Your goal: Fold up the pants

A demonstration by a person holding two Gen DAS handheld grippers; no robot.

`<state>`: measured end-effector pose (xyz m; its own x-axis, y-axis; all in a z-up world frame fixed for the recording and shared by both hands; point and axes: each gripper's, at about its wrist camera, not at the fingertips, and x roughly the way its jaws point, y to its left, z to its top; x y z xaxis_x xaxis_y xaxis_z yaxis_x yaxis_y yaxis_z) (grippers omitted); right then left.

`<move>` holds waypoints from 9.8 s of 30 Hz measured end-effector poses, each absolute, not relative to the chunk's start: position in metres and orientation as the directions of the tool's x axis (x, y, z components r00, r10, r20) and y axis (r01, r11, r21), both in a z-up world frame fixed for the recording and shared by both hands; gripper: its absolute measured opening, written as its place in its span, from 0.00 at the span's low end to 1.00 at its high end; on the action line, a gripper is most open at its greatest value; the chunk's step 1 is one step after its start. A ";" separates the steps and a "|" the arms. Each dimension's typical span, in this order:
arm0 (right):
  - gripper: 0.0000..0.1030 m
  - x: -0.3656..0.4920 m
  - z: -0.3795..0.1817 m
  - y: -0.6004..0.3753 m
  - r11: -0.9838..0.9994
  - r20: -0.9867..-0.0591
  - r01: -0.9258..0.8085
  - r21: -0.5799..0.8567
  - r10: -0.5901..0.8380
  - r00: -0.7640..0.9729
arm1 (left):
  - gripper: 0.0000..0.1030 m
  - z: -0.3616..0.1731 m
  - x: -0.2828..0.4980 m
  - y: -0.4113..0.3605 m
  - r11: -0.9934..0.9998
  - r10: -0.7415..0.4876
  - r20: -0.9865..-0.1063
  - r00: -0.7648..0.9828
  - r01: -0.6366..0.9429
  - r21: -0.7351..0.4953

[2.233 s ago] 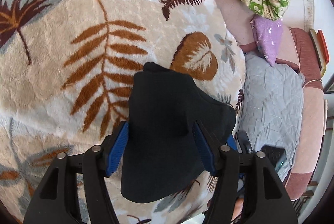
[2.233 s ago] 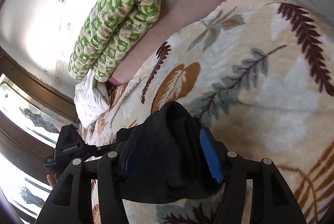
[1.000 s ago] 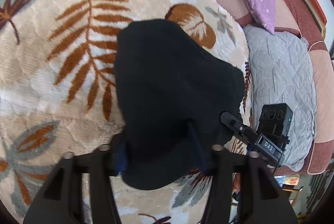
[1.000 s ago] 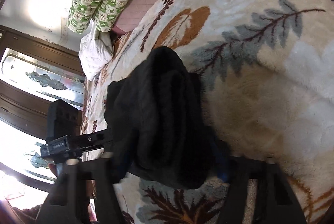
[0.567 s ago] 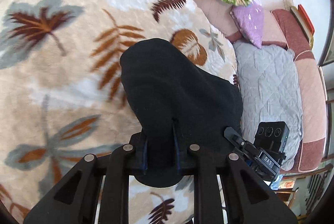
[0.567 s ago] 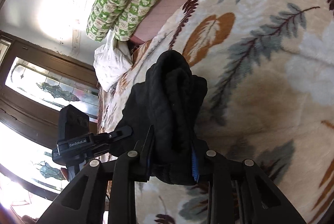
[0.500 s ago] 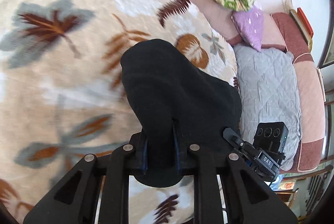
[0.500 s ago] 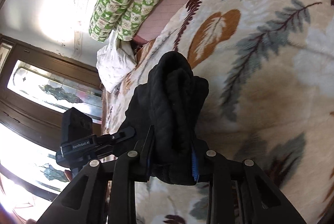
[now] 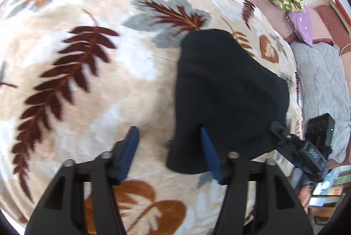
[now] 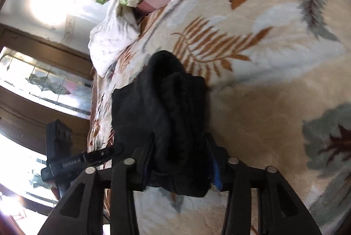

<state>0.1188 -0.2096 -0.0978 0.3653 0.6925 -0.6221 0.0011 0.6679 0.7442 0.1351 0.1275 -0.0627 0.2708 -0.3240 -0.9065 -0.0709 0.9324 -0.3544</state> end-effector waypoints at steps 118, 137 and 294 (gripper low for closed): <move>1.00 -0.067 -0.008 -0.166 0.998 -0.715 -0.008 0.056 0.045 0.697 | 0.58 -0.039 -0.017 0.070 0.990 0.111 -0.811 0.574 -0.133 0.041; 1.00 -0.068 -0.010 -0.167 0.998 -0.721 -0.009 0.055 0.046 0.691 | 0.58 -0.037 -0.018 0.069 0.992 0.100 -0.812 0.574 -0.118 0.039; 1.00 -0.067 -0.015 -0.163 0.999 -0.730 -0.023 0.043 0.047 0.682 | 0.58 -0.036 -0.013 0.064 0.998 0.058 -0.826 0.560 -0.039 0.044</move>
<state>-0.0673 -0.1628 -0.0154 0.6821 0.0473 -0.7297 -0.0228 0.9988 0.0434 -0.0131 0.0639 -0.0355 0.5602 0.0583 -0.8263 -0.0393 0.9983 0.0438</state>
